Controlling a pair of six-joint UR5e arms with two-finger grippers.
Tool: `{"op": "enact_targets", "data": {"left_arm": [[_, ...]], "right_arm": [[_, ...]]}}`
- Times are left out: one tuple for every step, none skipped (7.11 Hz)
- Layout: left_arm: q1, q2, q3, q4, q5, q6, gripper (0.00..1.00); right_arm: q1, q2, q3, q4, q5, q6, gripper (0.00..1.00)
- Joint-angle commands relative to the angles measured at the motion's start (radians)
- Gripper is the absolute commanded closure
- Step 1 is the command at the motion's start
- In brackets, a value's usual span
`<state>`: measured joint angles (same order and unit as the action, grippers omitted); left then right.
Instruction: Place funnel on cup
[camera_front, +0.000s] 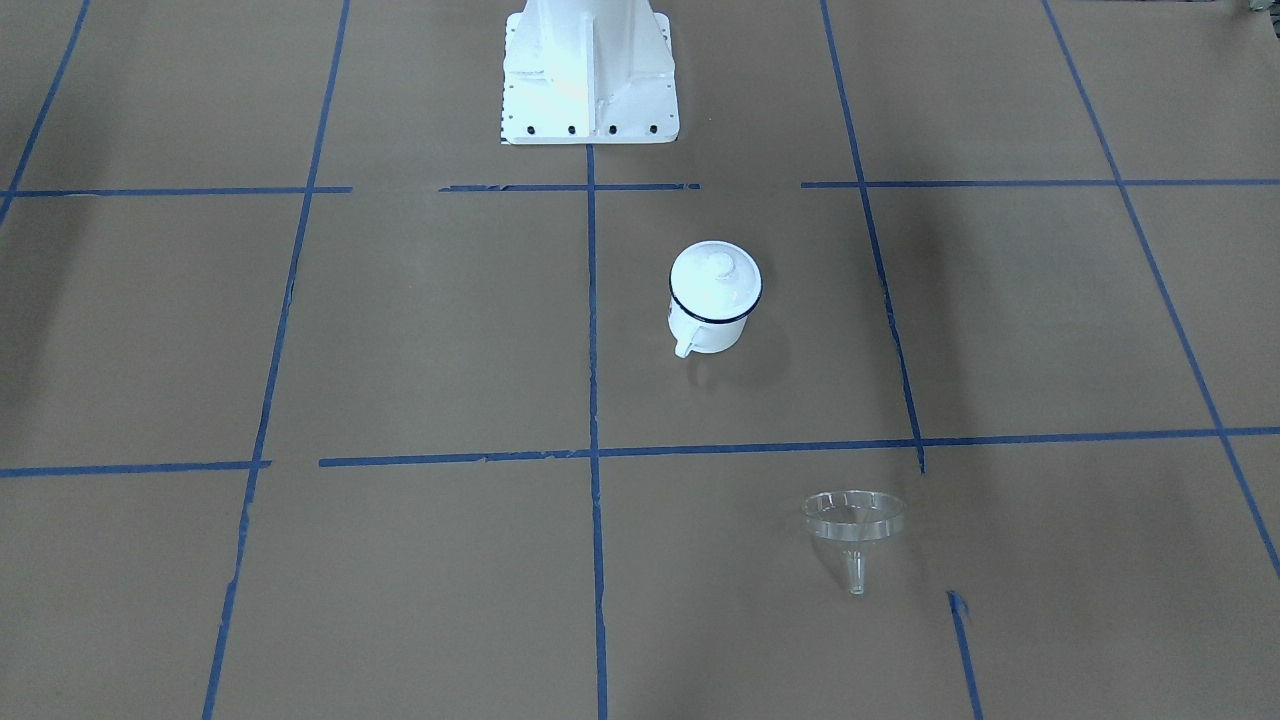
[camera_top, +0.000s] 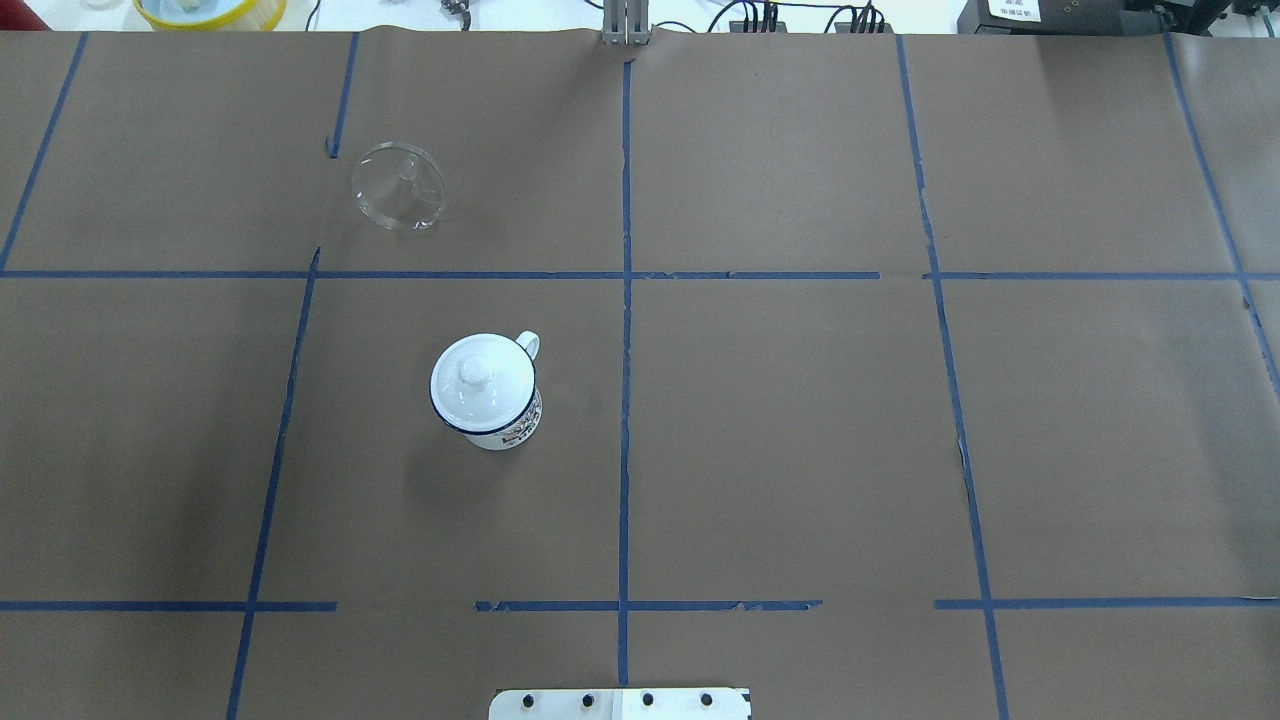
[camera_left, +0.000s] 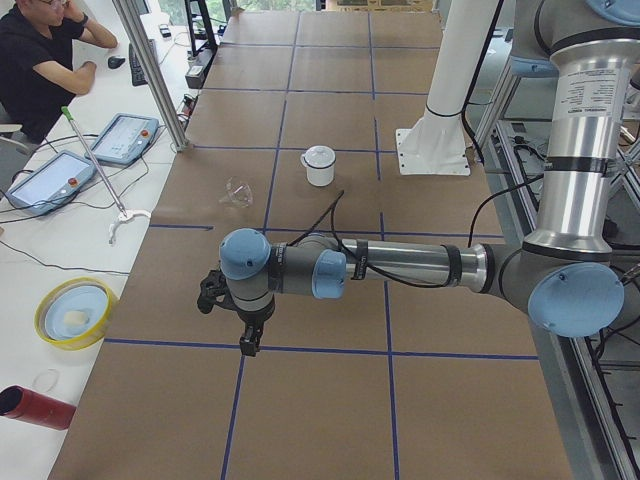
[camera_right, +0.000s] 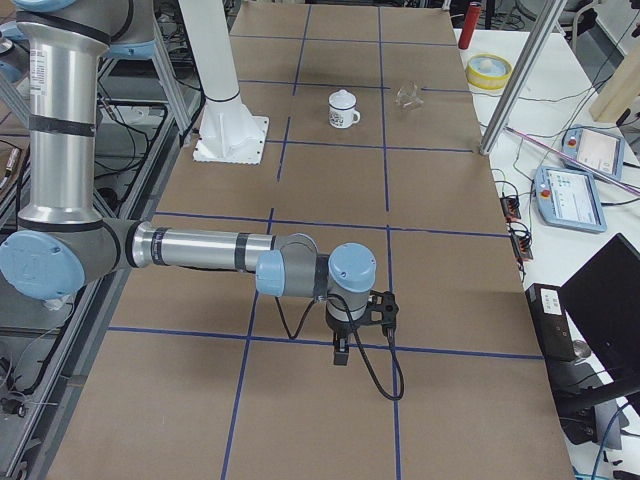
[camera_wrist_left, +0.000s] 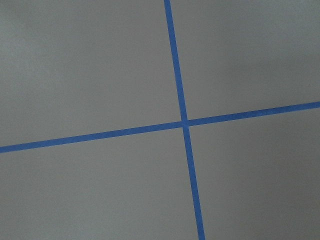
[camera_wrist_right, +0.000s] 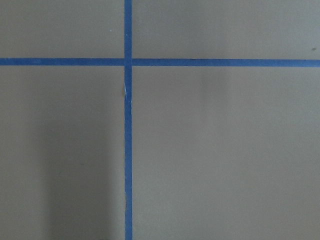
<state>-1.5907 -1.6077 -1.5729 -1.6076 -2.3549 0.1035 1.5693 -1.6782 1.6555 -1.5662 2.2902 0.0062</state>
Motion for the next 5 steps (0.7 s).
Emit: {"op": "enact_targets", "data": {"left_arm": [[0.001, 0.006, 0.004, 0.002, 0.006, -0.008, 0.00], [0.002, 0.006, -0.004, 0.003, 0.005, -0.010, 0.00], [0.002, 0.002, -0.012, 0.003, 0.005, -0.010, 0.00], [0.003, -0.004, -0.010, 0.002, -0.001, -0.010, 0.00], [0.003, -0.011, -0.034, 0.008, 0.000, -0.014, 0.00]], "right_arm": [[0.000, 0.000, 0.000, 0.000, 0.000, 0.000, 0.00], [0.000, 0.000, 0.001, 0.000, 0.000, 0.000, 0.00], [0.000, 0.000, 0.001, 0.000, 0.000, 0.000, 0.00], [0.000, 0.000, 0.000, 0.000, 0.000, 0.000, 0.00], [0.000, 0.000, 0.000, 0.000, 0.000, 0.000, 0.00]]}}
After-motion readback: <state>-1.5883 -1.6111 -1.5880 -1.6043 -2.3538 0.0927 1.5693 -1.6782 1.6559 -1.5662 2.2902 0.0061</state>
